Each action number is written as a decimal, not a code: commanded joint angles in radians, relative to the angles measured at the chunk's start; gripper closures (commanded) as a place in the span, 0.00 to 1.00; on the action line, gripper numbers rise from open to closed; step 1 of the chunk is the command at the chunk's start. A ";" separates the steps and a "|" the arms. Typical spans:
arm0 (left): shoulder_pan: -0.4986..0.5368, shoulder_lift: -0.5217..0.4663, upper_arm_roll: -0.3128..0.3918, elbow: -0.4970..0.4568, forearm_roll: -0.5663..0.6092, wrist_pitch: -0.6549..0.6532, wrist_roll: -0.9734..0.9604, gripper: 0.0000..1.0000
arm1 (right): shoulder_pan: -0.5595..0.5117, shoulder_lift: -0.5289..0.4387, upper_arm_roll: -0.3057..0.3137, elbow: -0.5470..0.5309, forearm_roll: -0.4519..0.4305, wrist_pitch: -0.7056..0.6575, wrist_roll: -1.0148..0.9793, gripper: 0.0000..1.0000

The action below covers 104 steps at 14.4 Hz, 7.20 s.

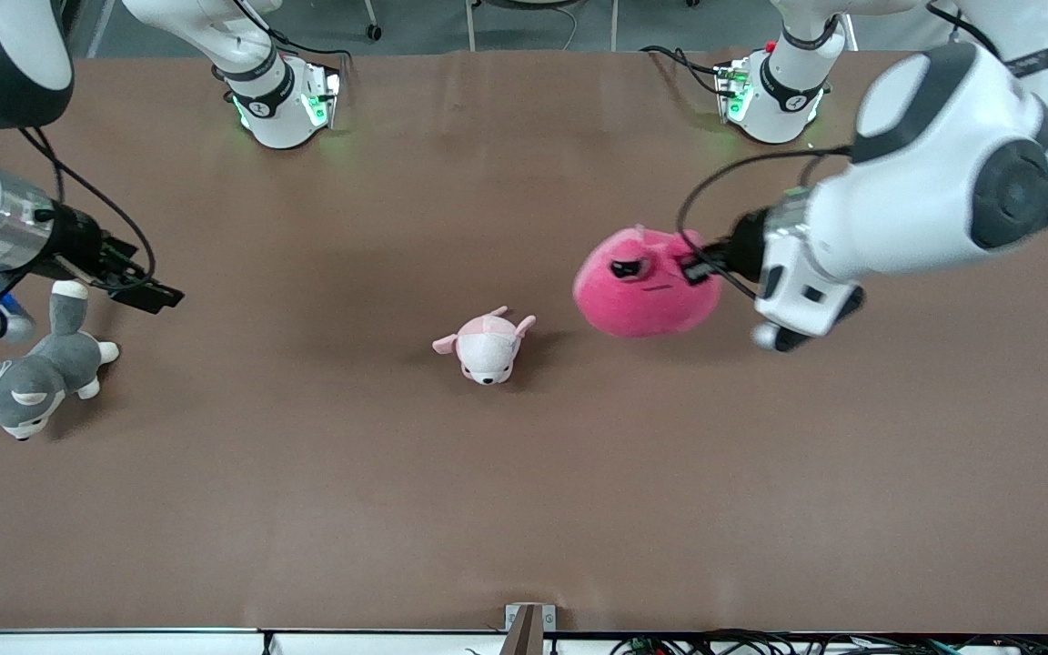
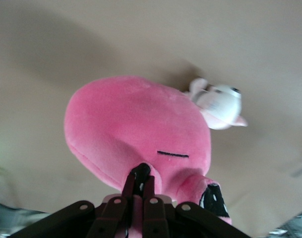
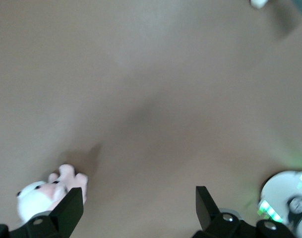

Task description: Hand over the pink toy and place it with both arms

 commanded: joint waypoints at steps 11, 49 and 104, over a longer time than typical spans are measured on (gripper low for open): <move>-0.402 0.082 0.033 0.032 -0.017 0.412 -0.305 1.00 | 0.286 -0.021 -0.008 0.012 0.158 0.017 0.651 0.00; -0.357 -0.076 0.034 0.016 0.032 0.251 -0.350 0.00 | 0.187 -0.015 -0.017 -0.140 0.140 0.107 0.343 1.00; 0.488 -0.357 0.025 -0.263 0.368 0.002 0.978 0.00 | -0.186 0.102 -0.015 0.102 -0.176 -0.045 -0.934 0.00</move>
